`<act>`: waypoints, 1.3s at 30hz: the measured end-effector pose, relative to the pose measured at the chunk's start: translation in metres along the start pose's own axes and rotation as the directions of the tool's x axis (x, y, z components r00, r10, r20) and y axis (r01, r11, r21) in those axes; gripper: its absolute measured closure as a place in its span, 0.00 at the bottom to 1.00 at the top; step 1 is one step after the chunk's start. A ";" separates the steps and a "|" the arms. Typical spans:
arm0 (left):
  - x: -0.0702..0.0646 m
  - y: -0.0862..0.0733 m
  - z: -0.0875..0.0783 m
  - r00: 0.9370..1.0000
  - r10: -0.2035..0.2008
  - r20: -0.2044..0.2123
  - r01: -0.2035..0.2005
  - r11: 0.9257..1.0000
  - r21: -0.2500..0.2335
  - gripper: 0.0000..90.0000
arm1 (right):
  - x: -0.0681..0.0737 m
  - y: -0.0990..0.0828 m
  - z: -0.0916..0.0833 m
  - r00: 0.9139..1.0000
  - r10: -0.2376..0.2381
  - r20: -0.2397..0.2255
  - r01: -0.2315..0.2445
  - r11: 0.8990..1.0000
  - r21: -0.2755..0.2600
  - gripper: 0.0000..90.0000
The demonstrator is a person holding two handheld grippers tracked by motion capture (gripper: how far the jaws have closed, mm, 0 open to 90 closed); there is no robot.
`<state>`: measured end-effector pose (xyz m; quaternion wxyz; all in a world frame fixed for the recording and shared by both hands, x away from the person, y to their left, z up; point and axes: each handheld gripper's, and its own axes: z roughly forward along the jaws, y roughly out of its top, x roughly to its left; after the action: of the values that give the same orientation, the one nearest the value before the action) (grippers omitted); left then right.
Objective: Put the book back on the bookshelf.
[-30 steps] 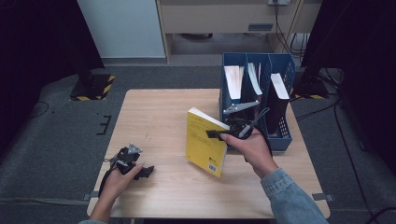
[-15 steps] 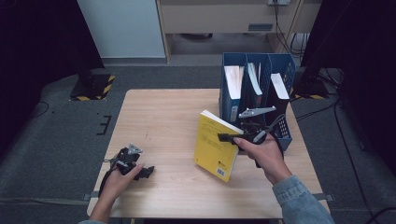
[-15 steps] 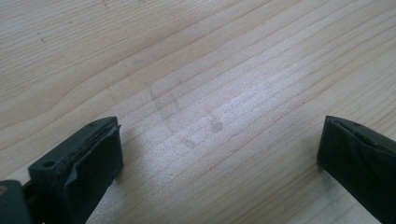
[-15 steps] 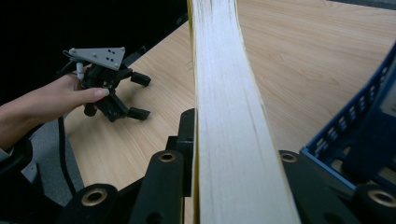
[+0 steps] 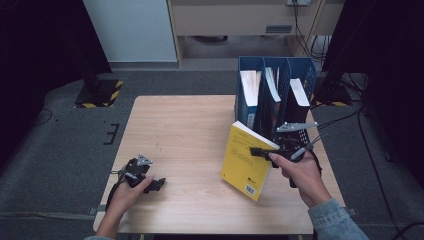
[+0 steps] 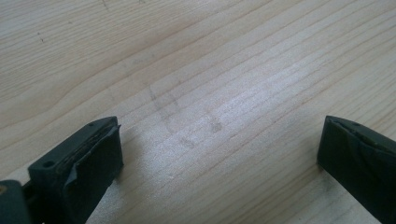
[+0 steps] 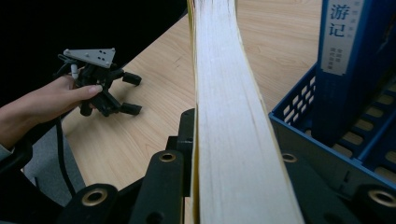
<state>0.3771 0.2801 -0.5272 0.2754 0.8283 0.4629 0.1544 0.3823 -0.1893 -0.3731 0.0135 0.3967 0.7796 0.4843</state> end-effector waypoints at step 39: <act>-0.002 0.000 0.000 1.000 0.007 0.003 -0.007 1.000 -0.005 0.00 | -0.016 -0.022 -0.069 0.995 0.084 0.060 -0.078 0.992 -0.097 0.82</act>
<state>0.3759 0.2784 -0.5276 0.2777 0.8293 0.4593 0.1553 0.3520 -0.2556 -0.3593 0.0377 0.4422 0.7385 0.5076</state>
